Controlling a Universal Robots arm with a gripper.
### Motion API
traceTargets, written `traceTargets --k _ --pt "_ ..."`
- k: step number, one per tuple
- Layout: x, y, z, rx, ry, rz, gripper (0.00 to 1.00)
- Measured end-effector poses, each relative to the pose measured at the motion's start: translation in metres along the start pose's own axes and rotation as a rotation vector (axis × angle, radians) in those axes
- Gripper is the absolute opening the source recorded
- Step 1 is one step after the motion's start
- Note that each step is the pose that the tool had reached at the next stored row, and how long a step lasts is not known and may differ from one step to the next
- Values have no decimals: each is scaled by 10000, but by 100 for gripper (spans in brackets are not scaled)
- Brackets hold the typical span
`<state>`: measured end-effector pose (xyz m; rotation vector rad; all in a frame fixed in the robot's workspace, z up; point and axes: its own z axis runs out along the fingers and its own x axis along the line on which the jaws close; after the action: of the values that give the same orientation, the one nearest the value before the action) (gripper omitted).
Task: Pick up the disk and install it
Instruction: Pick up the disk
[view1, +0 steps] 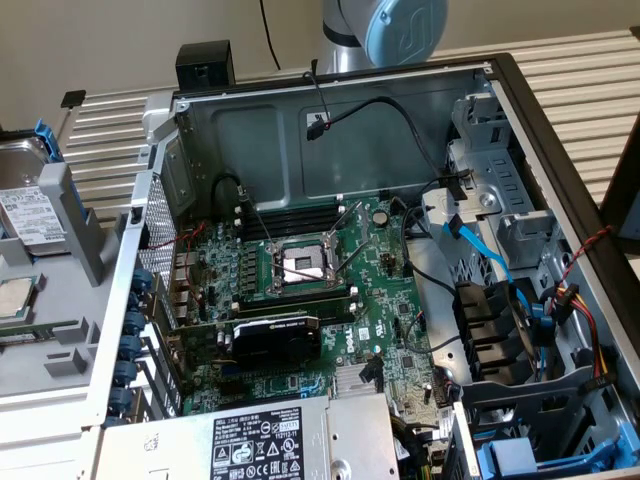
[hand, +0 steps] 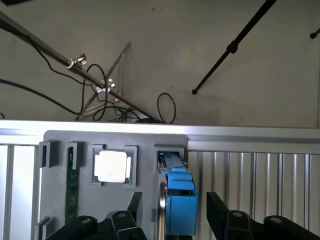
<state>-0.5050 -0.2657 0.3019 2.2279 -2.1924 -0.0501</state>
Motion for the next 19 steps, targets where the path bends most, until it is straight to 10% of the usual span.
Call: traceTargets --k 5,8,11,19 --pt "14 -13 33 -62 -294 -3 62" --pt "22 -17 47 -224 -395 -3 62" --pt "28 -27 71 -388 -434 1 62" --pt "28 -32 119 -417 -443 2 62"
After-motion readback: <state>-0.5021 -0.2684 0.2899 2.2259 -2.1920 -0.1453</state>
